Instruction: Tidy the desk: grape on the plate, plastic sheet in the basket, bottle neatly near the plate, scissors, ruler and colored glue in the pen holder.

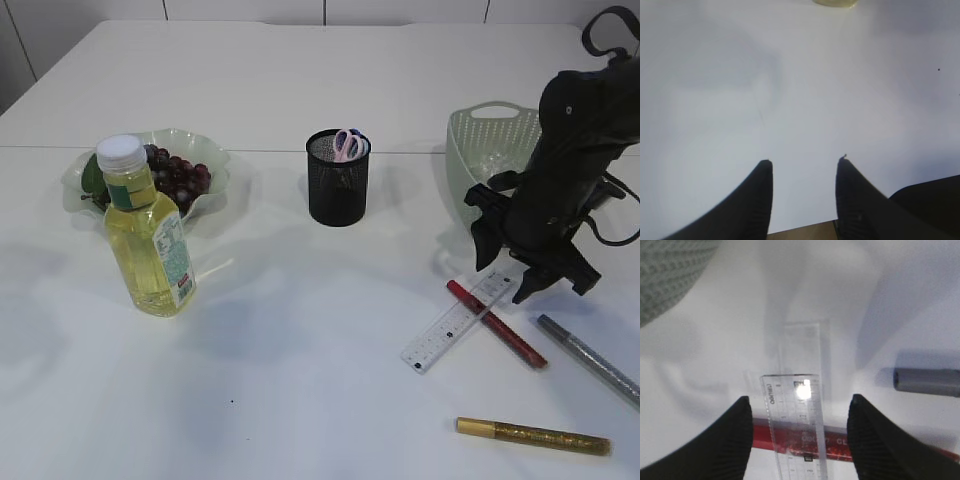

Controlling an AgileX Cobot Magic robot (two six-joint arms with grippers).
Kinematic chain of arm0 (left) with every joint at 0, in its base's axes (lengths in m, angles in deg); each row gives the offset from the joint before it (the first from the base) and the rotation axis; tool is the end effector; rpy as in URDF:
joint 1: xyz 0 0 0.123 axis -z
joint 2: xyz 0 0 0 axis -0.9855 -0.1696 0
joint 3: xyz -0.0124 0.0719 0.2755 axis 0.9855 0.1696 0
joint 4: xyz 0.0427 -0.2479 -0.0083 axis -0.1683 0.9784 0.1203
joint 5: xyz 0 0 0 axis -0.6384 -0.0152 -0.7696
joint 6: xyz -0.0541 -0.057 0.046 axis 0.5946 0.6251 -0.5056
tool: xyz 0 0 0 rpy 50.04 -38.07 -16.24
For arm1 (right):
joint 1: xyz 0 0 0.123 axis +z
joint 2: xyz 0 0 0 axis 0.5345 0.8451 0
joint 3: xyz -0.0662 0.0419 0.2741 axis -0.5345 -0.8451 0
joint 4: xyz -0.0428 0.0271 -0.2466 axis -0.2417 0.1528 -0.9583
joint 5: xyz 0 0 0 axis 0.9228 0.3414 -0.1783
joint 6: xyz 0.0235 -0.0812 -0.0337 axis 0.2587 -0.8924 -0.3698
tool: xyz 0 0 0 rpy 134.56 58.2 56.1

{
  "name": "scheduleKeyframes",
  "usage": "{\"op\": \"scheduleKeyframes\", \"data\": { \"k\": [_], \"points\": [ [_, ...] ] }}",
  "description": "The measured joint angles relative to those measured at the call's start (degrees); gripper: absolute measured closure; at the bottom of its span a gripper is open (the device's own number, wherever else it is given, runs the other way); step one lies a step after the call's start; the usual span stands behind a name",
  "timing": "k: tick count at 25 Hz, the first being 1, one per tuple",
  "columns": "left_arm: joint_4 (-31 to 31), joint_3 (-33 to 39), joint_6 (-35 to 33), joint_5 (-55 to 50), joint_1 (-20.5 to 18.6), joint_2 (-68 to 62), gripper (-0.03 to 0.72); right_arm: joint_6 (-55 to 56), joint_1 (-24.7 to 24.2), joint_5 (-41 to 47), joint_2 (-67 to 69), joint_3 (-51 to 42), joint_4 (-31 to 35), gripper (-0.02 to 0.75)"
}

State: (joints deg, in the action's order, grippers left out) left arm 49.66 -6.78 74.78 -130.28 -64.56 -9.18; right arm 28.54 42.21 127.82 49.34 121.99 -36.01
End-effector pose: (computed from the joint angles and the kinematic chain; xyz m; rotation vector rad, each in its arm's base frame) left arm 0.2356 -0.0643 0.2993 0.3469 2.8828 -0.0260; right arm 0.3854 0.0703 0.1494 1.4010 2.6830 0.1892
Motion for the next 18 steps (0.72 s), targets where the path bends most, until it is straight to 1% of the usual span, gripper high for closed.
{"op": "scheduleKeyframes", "data": {
  "k": [18],
  "points": [
    [1.2,0.0,0.0,0.6,0.0,0.0,0.381,-2.3,-0.1,0.8,0.0,0.0,0.6,0.262]
  ]
}}
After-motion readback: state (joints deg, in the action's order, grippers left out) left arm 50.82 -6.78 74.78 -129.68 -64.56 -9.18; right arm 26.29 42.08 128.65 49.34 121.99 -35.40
